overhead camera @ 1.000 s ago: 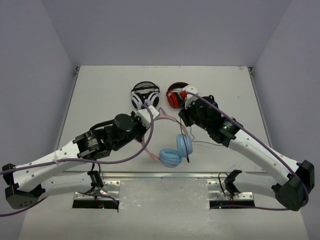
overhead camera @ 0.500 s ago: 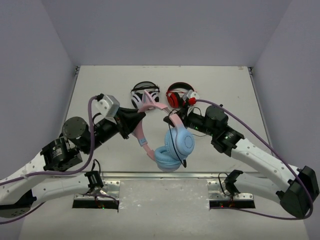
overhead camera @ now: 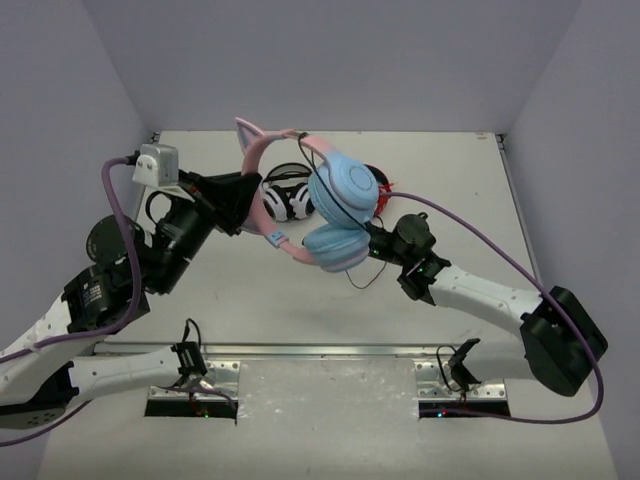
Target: Wrap the headphones
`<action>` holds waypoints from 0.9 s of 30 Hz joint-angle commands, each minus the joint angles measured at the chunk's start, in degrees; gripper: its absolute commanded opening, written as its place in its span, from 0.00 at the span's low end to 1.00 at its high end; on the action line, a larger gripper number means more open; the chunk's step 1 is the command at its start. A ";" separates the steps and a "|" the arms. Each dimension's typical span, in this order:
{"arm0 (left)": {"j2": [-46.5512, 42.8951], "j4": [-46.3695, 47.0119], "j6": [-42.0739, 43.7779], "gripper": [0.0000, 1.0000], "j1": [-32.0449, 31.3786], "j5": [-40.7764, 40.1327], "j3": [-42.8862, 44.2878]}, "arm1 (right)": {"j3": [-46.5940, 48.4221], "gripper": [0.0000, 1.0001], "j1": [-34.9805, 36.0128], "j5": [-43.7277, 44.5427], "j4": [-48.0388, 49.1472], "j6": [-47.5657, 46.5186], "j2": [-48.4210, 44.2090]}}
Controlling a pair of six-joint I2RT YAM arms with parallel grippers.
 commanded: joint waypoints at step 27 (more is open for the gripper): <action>30.30 -4.09 -8.69 0.00 16.98 -20.05 27.11 | -10.97 0.01 9.79 6.47 -17.72 -6.69 -18.31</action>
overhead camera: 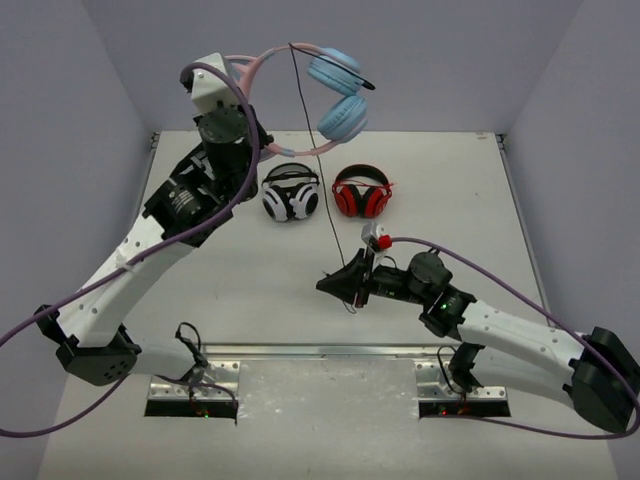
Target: Wrap the headphones
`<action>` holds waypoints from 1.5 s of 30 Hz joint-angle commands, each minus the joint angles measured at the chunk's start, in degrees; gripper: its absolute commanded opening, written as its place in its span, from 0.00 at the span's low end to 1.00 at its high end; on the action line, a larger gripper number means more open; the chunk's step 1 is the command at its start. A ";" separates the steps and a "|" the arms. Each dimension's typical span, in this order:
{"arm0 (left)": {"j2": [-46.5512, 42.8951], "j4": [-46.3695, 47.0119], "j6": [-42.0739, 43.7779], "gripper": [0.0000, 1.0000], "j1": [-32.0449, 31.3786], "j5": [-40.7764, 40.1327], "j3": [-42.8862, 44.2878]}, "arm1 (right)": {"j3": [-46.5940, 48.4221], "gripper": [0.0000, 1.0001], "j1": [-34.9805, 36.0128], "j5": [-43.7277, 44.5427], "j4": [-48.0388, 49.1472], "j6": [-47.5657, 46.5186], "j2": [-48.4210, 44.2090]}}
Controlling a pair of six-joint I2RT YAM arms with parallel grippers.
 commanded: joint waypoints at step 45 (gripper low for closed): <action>-5.49 13.85 -13.27 0.00 -1.32 -3.35 -46.42 | 60.56 0.01 3.03 17.22 -69.93 -34.71 16.77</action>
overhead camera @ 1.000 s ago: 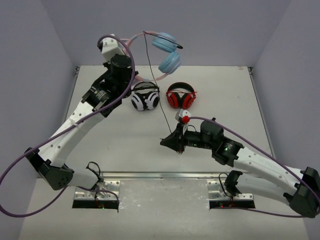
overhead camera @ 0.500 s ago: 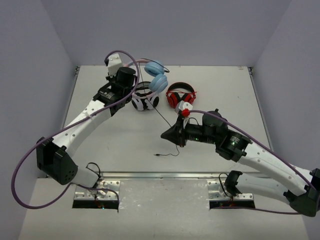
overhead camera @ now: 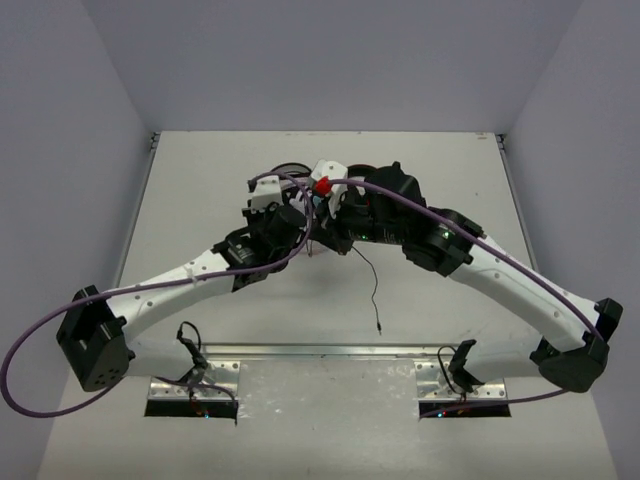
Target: Wrap the headphones
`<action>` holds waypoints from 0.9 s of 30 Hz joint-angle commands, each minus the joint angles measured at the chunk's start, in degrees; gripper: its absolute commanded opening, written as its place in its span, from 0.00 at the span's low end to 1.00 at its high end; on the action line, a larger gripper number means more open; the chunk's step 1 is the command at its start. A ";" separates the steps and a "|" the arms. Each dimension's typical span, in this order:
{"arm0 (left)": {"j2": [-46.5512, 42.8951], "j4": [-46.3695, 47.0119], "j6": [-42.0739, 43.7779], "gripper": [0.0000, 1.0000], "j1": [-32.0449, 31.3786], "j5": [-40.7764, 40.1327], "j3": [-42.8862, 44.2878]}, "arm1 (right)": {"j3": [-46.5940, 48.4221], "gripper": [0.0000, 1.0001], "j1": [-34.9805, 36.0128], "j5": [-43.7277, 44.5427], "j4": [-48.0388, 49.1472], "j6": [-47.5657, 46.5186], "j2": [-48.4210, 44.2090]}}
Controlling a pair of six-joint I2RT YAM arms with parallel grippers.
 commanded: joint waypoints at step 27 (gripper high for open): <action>-20.61 24.18 16.33 0.00 -8.79 38.53 -21.80 | -7.49 0.01 -12.19 28.89 8.46 -30.97 1.34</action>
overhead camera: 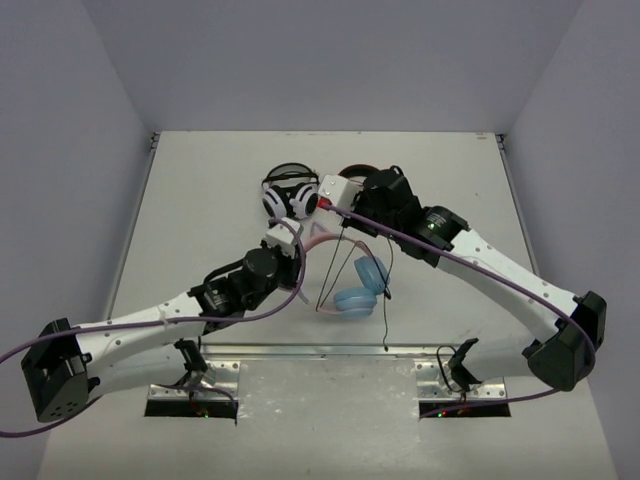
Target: Wrap the headphones
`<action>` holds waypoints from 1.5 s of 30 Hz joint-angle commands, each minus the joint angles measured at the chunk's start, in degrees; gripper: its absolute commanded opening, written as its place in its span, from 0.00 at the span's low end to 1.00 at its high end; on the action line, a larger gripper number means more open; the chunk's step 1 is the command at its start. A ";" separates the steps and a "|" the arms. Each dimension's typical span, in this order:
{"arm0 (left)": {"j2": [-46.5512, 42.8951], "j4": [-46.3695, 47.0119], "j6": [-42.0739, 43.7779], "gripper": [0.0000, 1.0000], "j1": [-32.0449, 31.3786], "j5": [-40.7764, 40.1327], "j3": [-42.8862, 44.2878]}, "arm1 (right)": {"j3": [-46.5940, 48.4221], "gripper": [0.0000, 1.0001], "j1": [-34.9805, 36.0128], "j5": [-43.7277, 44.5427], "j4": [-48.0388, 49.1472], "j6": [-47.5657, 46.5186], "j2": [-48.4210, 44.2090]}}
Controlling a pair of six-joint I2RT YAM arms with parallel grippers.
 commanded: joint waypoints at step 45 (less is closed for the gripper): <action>-14.56 -24.41 -3.41 0.00 -6.50 -6.26 46.91 | -22.51 0.05 -18.69 -50.21 71.11 63.09 2.46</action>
